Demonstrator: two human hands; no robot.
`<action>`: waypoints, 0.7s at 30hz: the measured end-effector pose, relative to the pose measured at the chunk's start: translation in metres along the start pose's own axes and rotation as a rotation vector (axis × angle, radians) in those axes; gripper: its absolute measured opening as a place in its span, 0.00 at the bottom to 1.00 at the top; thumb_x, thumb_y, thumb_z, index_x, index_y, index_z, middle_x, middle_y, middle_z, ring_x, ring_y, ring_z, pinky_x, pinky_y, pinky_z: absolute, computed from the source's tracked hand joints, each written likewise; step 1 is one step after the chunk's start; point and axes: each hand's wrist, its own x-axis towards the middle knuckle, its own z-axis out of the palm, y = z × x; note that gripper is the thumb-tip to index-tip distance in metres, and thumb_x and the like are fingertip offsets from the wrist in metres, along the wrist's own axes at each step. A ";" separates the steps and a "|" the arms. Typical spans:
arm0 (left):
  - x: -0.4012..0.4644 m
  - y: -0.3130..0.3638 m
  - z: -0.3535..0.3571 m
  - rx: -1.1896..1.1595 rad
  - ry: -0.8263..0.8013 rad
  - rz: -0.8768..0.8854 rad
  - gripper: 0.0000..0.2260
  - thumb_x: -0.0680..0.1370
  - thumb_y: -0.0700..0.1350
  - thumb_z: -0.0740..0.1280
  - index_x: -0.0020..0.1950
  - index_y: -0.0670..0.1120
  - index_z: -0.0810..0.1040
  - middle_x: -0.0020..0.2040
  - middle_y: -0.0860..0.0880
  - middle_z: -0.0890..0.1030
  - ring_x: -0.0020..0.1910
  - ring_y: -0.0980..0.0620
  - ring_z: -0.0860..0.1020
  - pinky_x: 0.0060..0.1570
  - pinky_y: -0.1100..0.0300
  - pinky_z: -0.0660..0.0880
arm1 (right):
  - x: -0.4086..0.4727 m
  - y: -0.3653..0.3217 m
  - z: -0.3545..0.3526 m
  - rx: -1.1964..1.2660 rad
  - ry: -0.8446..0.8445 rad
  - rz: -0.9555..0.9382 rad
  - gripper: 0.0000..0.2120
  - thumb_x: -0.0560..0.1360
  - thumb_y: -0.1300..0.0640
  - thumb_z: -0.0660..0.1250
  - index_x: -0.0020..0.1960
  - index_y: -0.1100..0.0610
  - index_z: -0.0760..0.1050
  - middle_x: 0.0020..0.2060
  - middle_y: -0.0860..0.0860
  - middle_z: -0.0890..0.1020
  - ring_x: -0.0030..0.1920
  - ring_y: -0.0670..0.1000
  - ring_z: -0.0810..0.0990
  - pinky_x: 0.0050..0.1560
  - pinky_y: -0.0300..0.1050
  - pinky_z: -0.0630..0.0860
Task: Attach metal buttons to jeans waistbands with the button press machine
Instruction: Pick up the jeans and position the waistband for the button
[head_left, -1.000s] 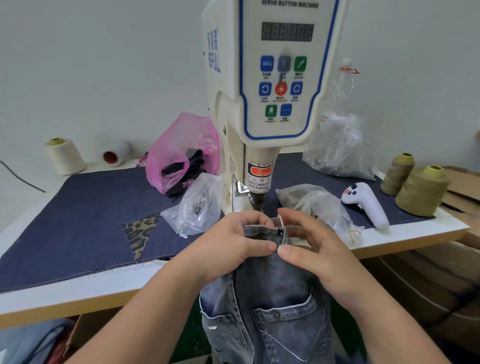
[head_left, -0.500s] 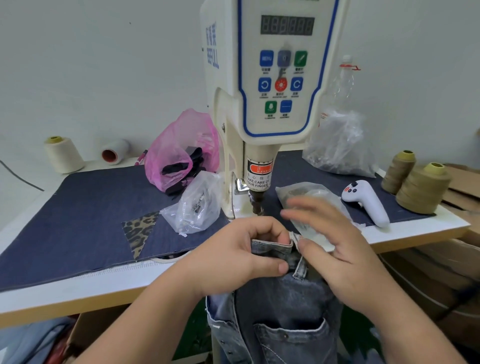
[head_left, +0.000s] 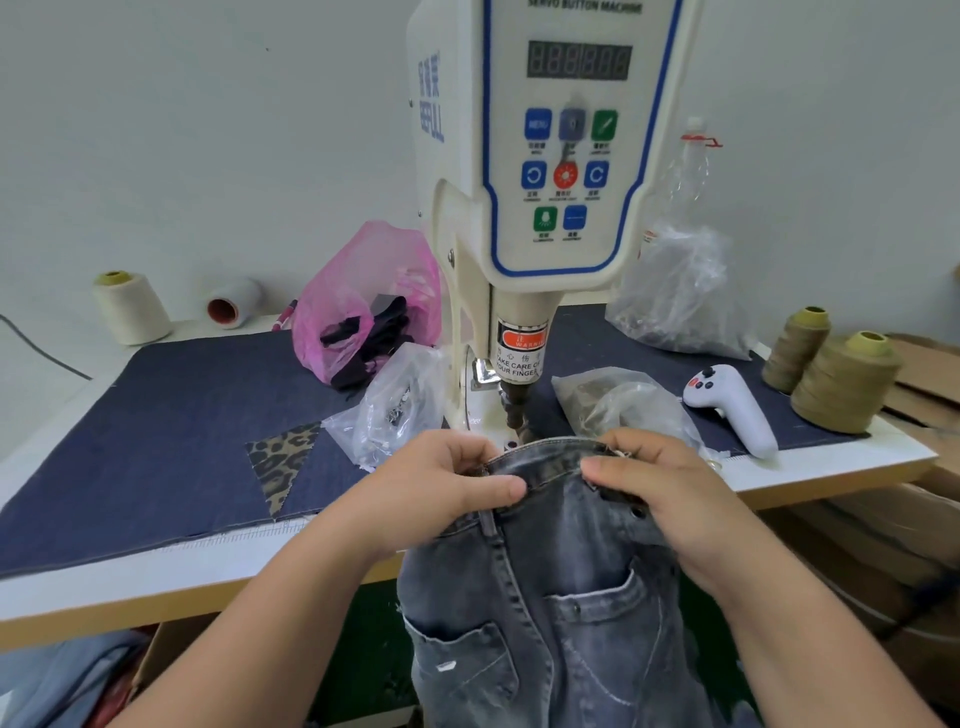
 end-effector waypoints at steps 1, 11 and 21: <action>0.000 -0.003 -0.003 0.017 -0.017 -0.024 0.10 0.77 0.45 0.73 0.51 0.38 0.81 0.53 0.33 0.81 0.51 0.36 0.81 0.64 0.38 0.72 | 0.004 0.001 0.001 -0.017 0.025 0.004 0.08 0.72 0.61 0.72 0.34 0.53 0.82 0.33 0.52 0.84 0.35 0.49 0.83 0.34 0.38 0.77; 0.023 -0.010 -0.015 -0.187 0.219 -0.126 0.08 0.76 0.34 0.65 0.39 0.43 0.72 0.37 0.42 0.73 0.37 0.46 0.71 0.40 0.54 0.68 | 0.050 -0.014 0.015 -0.210 0.067 0.156 0.11 0.74 0.61 0.71 0.33 0.54 0.81 0.37 0.57 0.84 0.41 0.55 0.83 0.50 0.51 0.76; 0.025 -0.014 -0.014 -0.298 0.076 -0.254 0.08 0.75 0.42 0.71 0.48 0.38 0.81 0.48 0.39 0.84 0.47 0.38 0.83 0.53 0.48 0.79 | 0.058 -0.010 0.014 -0.435 0.035 0.284 0.11 0.73 0.56 0.73 0.32 0.53 0.81 0.31 0.51 0.84 0.36 0.50 0.82 0.45 0.46 0.75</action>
